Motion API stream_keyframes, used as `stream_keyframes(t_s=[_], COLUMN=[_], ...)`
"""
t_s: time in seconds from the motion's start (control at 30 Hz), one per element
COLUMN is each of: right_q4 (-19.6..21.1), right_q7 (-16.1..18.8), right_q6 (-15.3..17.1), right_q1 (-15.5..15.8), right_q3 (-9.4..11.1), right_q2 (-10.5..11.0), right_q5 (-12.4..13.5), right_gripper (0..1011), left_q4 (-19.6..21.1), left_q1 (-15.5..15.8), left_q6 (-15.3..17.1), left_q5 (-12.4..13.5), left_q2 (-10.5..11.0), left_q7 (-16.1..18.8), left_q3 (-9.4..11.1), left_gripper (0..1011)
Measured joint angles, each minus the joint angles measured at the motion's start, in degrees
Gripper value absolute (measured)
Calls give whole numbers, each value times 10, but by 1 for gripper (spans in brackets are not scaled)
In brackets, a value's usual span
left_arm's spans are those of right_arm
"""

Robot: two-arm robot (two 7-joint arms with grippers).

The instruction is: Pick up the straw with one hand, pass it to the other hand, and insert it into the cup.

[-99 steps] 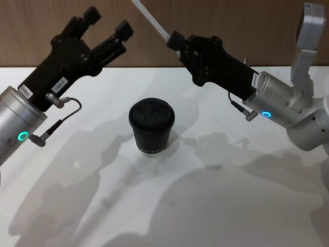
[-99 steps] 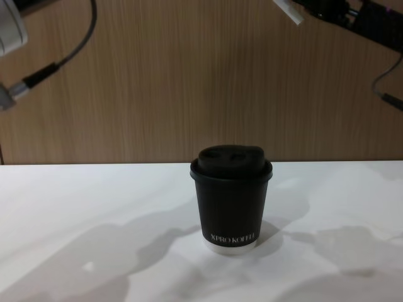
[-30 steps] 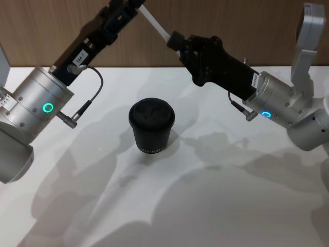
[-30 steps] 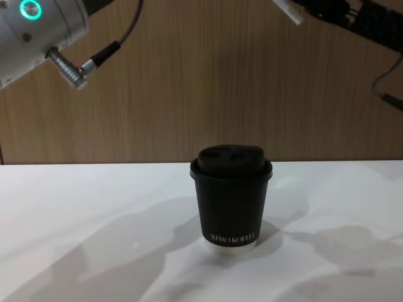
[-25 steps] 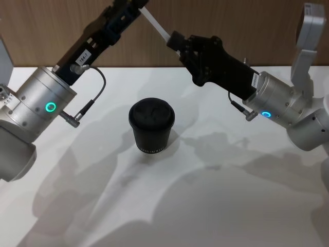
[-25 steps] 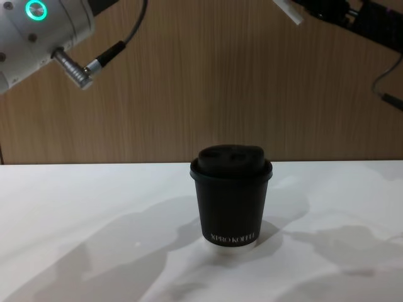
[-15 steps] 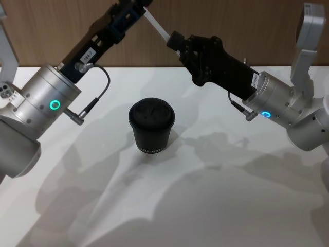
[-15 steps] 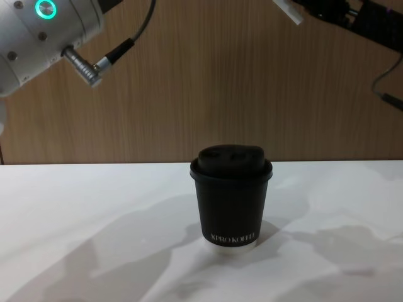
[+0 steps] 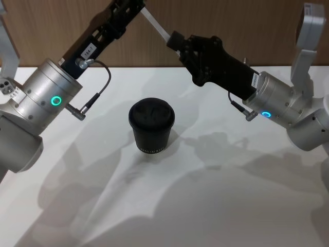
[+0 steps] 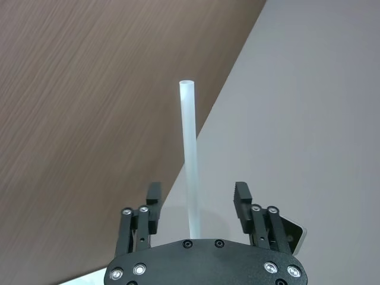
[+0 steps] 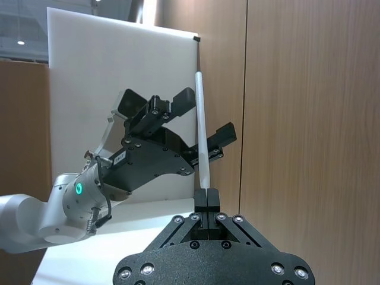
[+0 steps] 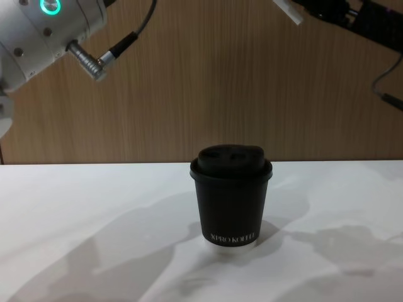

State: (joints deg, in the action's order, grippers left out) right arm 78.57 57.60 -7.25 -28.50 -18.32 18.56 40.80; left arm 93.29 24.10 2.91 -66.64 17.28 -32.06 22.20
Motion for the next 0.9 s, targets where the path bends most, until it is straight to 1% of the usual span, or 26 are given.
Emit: stream_keyframes(t_s=[0.17, 0.2, 0.27, 0.33, 0.37, 0.47, 0.5, 0.53, 0.6, 0.63, 0.67, 0.7, 0.77, 0.9], right_q4=[0, 0, 0, 0, 0, 0, 0, 0, 0, 0, 0, 0, 0, 0], right_q7=[0, 0, 0, 0, 0, 0, 0, 0, 0, 0, 0, 0, 0, 0], right_q6=[0, 0, 0, 0, 0, 0, 0, 0, 0, 0, 0, 0, 0, 0], right_q1=[0, 0, 0, 0, 0, 0, 0, 0, 0, 0, 0, 0, 0, 0], right_q3=[0, 0, 0, 0, 0, 0, 0, 0, 0, 0, 0, 0, 0, 0], right_q2=[0, 0, 0, 0, 0, 0, 0, 0, 0, 0, 0, 0, 0, 0], right_q5=[0, 0, 0, 0, 0, 0, 0, 0, 0, 0, 0, 0, 0, 0], right_gripper=[6, 6, 6, 6, 6, 6, 6, 6, 6, 6, 6, 6, 6, 6], left_q4=[-4, -4, -5, -6, -6, -8, -8, -8, -8, -8, -9, -9, -9, -9], left_q1=[6, 6, 7, 9, 9, 11, 12, 12, 13, 13, 14, 14, 14, 15], left_q6=[-9, -10, -12, -14, -15, -18, -20, -21, -23, -23, -24, -25, -27, -29], left_q5=[0, 0, 0, 0, 0, 0, 0, 0, 0, 0, 0, 0, -1, -1], left_q2=[0, 0, 0, 0, 0, 0, 0, 0, 0, 0, 1, 1, 1, 2], left_q7=[-10, -11, -13, -16, -17, -19, -19, -19, -20, -20, -20, -20, -20, -18], left_q3=[4, 4, 5, 6, 7, 8, 9, 9, 10, 10, 11, 11, 12, 13], left_gripper=[629, 629, 553, 506, 447, 360, 301, 290, 222, 204, 160, 147, 73, 36])
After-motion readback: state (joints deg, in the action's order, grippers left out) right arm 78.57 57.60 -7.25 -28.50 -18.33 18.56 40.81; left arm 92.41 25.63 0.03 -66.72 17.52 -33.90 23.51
